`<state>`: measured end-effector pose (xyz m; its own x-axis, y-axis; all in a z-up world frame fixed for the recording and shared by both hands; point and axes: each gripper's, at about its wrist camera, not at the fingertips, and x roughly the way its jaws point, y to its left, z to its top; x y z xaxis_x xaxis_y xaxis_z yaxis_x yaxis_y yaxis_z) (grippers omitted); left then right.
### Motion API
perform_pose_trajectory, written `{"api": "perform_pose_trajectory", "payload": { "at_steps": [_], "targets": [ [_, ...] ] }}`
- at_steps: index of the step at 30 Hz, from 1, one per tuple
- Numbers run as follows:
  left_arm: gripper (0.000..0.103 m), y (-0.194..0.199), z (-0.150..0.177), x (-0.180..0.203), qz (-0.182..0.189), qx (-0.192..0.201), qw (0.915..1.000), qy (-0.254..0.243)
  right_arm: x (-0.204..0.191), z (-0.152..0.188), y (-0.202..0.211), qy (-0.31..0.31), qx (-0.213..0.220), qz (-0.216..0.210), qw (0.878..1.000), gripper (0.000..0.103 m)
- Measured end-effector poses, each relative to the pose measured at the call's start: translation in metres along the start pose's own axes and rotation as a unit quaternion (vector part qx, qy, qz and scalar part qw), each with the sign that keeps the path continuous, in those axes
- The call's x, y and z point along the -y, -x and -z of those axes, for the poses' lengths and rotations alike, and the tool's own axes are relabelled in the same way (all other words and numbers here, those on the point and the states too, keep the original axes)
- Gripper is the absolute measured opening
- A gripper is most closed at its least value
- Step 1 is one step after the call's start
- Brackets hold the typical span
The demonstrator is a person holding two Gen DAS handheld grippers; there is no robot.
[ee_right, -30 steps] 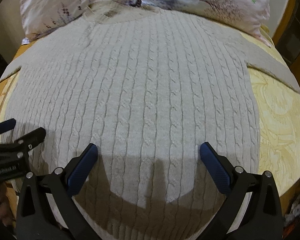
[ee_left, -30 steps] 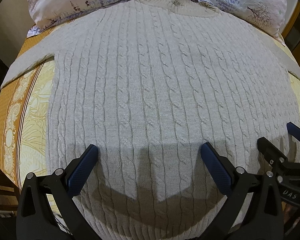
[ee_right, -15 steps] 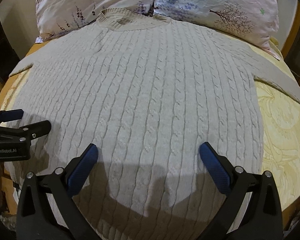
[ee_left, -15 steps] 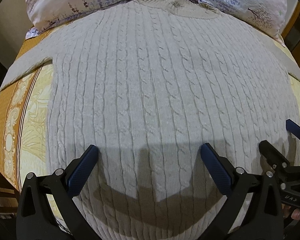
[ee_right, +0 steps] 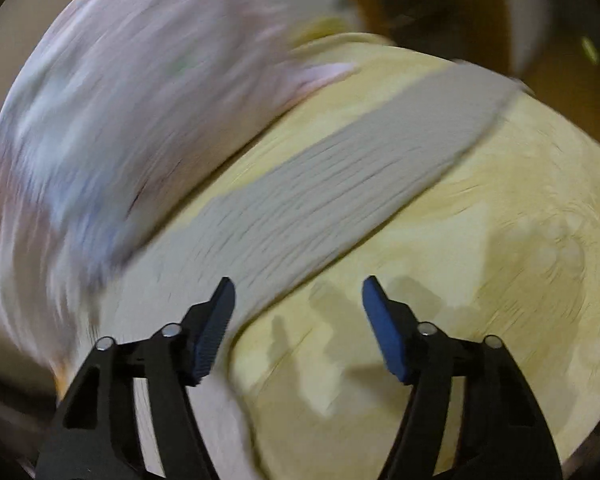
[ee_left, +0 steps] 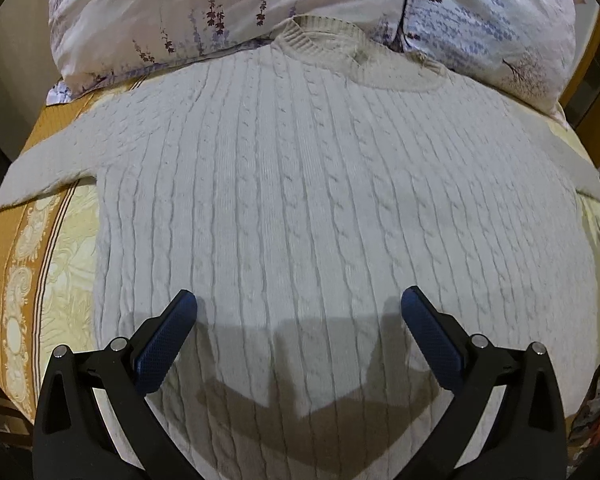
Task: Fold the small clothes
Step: 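Grasp the sweater sleeve cuff with the right gripper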
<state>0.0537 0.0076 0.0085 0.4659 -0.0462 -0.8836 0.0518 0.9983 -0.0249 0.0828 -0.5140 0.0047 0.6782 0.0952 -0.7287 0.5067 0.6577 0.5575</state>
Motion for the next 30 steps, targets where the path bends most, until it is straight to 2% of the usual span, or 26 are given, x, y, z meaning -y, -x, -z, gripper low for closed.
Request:
{"api": "perform_pose_trajectory", "payload": {
  "at_steps": [5,14,16,18,23,28,30],
  "targets": [
    [0.102,0.0,-0.008,-0.003,0.01,0.013,0.9997,0.016,0.035,-0.025,-0.016,-0.086,-0.007,-0.009,0.996,0.052],
    [0.102,-0.003,-0.021,-0.01,0.096,0.024,0.9929,0.066,0.052,-0.04,-0.03,-0.122,0.012,-0.033,0.992,0.031],
    [0.102,-0.004,-0.023,-0.011,0.111,0.024,0.9908,0.074,0.053,-0.041,-0.034,-0.124,0.019,-0.032,0.992,0.022],
    [0.102,-0.006,-0.026,-0.012,0.123,0.022,0.9888,0.082,0.055,-0.038,-0.032,-0.12,0.026,-0.025,0.992,0.014],
    [0.102,-0.005,-0.033,-0.015,0.128,0.028,0.9872,0.091,0.04,-0.038,-0.024,-0.08,0.041,-0.02,0.996,0.009],
    [0.102,-0.003,-0.037,-0.023,0.135,0.035,0.9852,0.1,0.004,-0.037,0.003,-0.028,0.073,-0.067,0.995,0.008],
    [0.102,-0.002,-0.039,-0.026,0.137,0.038,0.9843,0.104,-0.024,-0.031,0.014,-0.001,0.075,-0.107,0.991,0.008]
  ]
}}
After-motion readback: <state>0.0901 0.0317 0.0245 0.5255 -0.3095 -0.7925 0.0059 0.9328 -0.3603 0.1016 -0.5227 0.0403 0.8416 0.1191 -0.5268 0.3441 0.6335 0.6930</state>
